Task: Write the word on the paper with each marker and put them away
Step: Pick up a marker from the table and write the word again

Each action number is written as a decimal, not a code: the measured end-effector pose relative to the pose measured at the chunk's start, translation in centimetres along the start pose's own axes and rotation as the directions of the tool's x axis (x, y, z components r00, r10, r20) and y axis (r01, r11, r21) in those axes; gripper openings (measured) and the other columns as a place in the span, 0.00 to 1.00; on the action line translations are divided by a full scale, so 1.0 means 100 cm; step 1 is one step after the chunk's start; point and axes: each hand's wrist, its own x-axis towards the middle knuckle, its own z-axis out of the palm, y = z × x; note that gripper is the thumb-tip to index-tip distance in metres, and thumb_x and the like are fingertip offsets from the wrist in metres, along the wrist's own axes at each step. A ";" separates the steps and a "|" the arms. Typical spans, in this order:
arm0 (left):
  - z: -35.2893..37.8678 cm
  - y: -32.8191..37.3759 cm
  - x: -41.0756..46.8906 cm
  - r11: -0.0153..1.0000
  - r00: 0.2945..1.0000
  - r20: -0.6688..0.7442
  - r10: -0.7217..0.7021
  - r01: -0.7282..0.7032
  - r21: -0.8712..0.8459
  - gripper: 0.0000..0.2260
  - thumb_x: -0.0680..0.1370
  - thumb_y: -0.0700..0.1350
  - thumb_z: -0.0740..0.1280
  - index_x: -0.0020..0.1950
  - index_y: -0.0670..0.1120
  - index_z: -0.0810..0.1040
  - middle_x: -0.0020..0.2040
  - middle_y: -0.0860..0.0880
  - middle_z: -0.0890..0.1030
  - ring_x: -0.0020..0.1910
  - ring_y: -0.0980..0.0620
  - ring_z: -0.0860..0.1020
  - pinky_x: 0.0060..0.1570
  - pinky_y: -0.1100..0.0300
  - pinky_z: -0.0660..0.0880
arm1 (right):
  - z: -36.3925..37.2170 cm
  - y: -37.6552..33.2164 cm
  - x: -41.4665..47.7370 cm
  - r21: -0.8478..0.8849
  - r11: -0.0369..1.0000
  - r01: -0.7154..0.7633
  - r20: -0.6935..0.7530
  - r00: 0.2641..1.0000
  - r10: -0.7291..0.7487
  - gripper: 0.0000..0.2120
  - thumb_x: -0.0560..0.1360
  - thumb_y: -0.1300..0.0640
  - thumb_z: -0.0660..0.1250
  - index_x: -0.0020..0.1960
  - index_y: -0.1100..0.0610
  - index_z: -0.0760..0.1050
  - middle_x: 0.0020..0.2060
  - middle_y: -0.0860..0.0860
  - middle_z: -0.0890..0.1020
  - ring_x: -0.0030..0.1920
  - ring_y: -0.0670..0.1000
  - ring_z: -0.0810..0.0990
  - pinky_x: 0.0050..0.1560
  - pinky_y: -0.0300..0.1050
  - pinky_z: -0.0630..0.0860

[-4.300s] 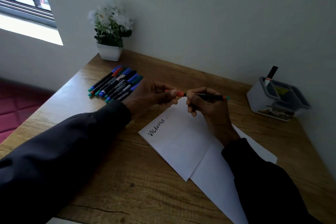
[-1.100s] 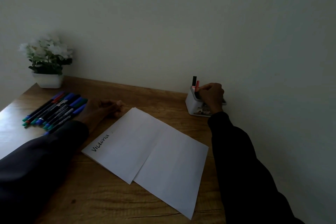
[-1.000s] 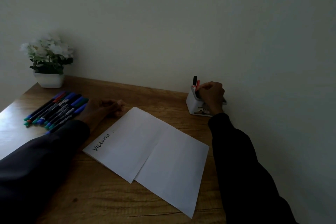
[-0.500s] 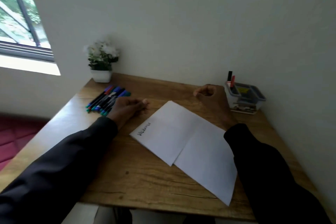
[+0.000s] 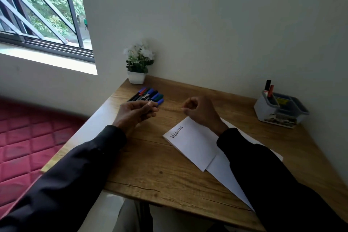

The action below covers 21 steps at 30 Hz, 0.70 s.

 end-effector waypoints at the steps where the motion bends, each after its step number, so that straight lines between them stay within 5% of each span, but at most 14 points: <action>1: -0.002 0.000 0.001 1.000 1.000 -0.012 0.007 -0.007 -0.020 0.13 0.77 0.41 0.69 0.59 0.36 0.81 0.53 0.39 0.84 0.49 0.48 0.83 0.49 0.60 0.82 | 0.005 -0.007 0.006 -0.032 0.998 0.051 0.026 0.998 -0.051 0.05 0.74 0.61 0.76 0.49 0.58 0.84 0.44 0.51 0.86 0.43 0.44 0.82 0.47 0.36 0.79; 6: -0.008 0.003 0.003 0.992 0.996 -0.087 0.022 -0.033 -0.124 0.11 0.79 0.40 0.68 0.58 0.36 0.81 0.50 0.39 0.85 0.49 0.48 0.84 0.51 0.59 0.82 | 0.033 -0.026 0.035 -0.118 0.966 0.229 0.158 0.965 -0.210 0.15 0.74 0.67 0.72 0.60 0.58 0.82 0.56 0.53 0.85 0.52 0.45 0.82 0.49 0.27 0.72; 9: -0.012 0.004 0.007 0.983 0.991 -0.130 0.016 -0.039 -0.179 0.11 0.79 0.40 0.68 0.59 0.36 0.81 0.49 0.40 0.85 0.49 0.48 0.84 0.47 0.61 0.81 | 0.046 -0.024 0.047 -0.183 0.934 0.307 0.257 0.932 -0.256 0.19 0.75 0.69 0.67 0.64 0.57 0.80 0.60 0.55 0.84 0.51 0.47 0.81 0.49 0.33 0.71; 13: -0.015 0.001 0.011 0.976 0.991 -0.136 0.012 -0.041 -0.213 0.13 0.79 0.41 0.69 0.59 0.35 0.80 0.50 0.40 0.84 0.50 0.47 0.83 0.51 0.59 0.81 | 0.054 -0.018 0.049 -0.219 0.904 0.367 0.314 0.904 -0.291 0.15 0.77 0.66 0.68 0.62 0.56 0.80 0.59 0.55 0.82 0.57 0.52 0.80 0.57 0.43 0.75; 21: -0.011 0.001 0.013 0.974 0.989 -0.144 0.015 -0.047 -0.223 0.10 0.79 0.42 0.68 0.56 0.38 0.82 0.46 0.43 0.85 0.48 0.49 0.84 0.53 0.57 0.81 | 0.041 -0.003 0.041 -0.296 0.850 0.436 0.303 0.887 -0.350 0.05 0.78 0.59 0.72 0.54 0.55 0.80 0.53 0.48 0.75 0.57 0.47 0.69 0.54 0.41 0.68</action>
